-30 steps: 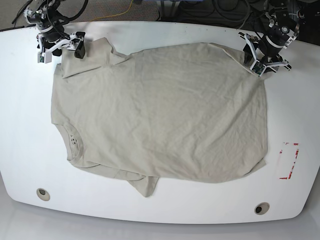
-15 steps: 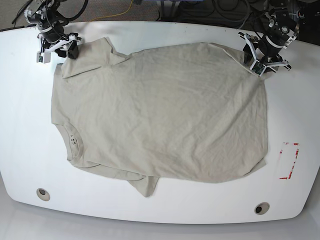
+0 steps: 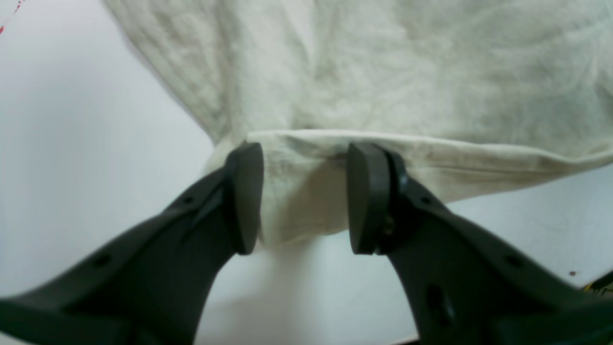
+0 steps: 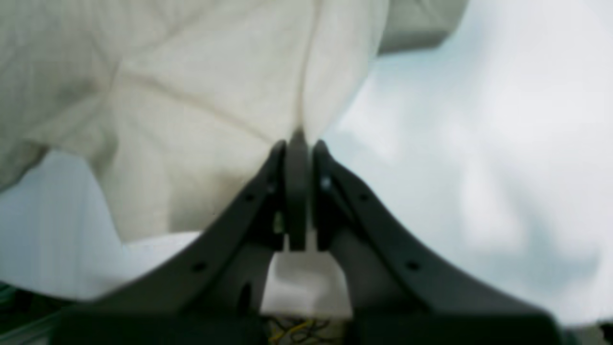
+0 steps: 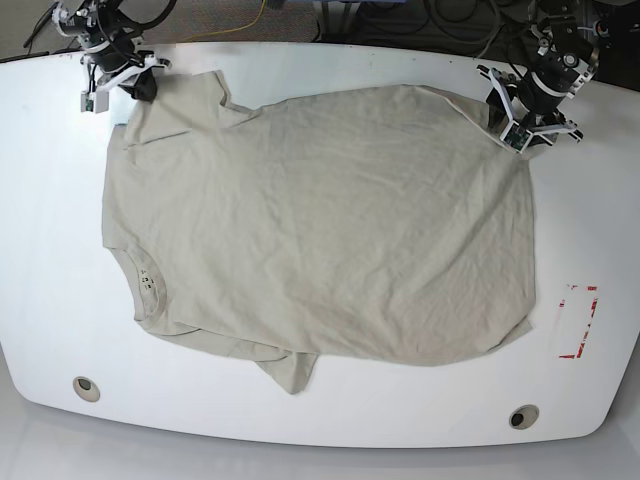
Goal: Layout the t-shirt on the table in an organized manner, then fold the t-shirt properly
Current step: 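Pull the gripped shirt edge toward the robot with both grippers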
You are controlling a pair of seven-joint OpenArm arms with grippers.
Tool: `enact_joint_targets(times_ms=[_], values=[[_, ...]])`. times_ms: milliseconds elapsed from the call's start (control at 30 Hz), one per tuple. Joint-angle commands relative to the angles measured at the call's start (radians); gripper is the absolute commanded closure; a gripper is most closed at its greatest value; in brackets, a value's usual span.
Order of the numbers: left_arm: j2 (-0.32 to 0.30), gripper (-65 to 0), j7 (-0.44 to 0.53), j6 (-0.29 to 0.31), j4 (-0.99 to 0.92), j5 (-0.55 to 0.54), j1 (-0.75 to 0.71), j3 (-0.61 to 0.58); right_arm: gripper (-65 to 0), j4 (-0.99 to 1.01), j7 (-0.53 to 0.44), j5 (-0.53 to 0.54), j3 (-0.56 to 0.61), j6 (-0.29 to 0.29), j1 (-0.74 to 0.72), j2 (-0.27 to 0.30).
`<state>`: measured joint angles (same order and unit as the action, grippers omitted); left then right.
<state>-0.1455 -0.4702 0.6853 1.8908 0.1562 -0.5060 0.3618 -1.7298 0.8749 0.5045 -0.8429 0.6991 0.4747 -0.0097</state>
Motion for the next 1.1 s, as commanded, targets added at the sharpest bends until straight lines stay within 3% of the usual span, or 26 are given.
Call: enact_joint_targets(times_ms=[0,333,1067], values=[[-0.012,-26.7,0.023,-0.006,0.019,-0.010,-0.001,0.006,0.0,-0.052,0.031,-0.022,-0.005,-0.005,0.040,-0.026],[-0.012,-26.7,0.023,-0.006,0.017,-0.010,0.000,0.003,0.0,-0.163,0.031,-0.023,-0.005,-0.006,0.135,-0.120],[-0.055,-26.7,0.023,-0.006,0.016,-0.010,0.000,0.001,0.0,-0.163,0.031,-0.020,0.001,-0.002,0.229,-0.138]])
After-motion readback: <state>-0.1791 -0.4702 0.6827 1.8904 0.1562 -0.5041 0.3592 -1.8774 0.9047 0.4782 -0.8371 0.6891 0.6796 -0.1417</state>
